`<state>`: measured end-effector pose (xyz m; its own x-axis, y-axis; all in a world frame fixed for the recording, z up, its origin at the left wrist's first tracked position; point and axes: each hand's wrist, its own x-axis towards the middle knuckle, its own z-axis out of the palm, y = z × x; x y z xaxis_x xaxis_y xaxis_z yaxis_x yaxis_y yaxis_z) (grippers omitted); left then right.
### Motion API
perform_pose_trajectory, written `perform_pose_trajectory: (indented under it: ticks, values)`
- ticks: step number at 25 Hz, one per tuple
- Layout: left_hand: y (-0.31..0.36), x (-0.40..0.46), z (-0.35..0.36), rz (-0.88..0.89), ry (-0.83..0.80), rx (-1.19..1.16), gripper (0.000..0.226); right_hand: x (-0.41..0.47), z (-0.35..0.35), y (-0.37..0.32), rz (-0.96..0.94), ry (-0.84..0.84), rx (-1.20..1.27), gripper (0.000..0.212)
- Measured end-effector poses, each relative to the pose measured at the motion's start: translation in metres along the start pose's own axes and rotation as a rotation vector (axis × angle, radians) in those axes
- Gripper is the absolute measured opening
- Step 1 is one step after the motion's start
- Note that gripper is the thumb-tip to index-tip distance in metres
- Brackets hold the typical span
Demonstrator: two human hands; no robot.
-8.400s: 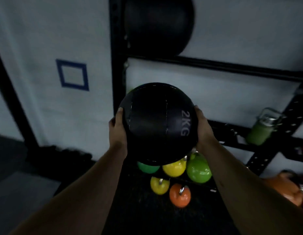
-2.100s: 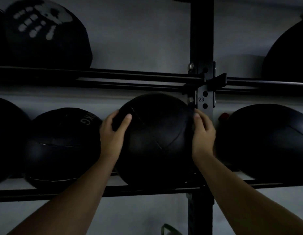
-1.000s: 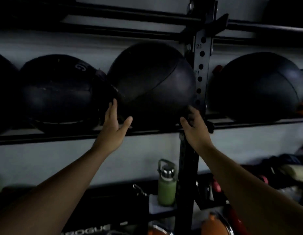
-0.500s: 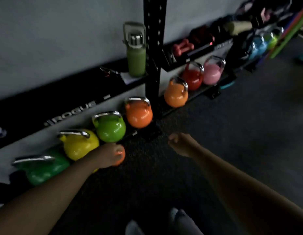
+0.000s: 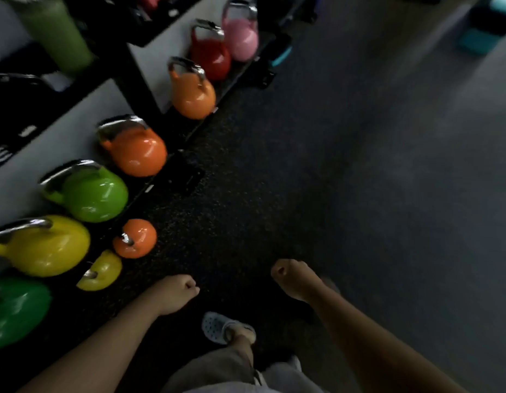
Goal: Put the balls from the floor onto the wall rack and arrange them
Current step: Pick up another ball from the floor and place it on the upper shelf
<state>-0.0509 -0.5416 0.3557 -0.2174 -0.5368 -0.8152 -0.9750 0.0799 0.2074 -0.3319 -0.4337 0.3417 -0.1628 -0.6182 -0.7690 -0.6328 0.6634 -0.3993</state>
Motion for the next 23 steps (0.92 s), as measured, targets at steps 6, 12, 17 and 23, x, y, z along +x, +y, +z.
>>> perform_pose_trajectory:
  ticks: [6, 12, 17, 23]
  values:
    - [0.164, -0.008, 0.07, 0.216, -0.135, 0.22, 0.035, -0.098, 0.013, 0.18, 0.241, 0.276, 0.405, 0.031]
    - [0.286, -0.029, 0.148, 0.397, -0.237, 0.379, 0.036, -0.144, 0.038, 0.277, 0.424, 0.388, 0.628, 0.036]
    - [0.317, -0.003, 0.169, 0.357, -0.203, 0.344, 0.026, -0.115, 0.036, 0.295, 0.465, 0.349, 0.736, 0.034]
    - [0.322, 0.097, 0.181, 0.174, -0.291, 0.269, 0.032, -0.03, 0.021, 0.328, 0.544, 0.238, 0.813, 0.027]
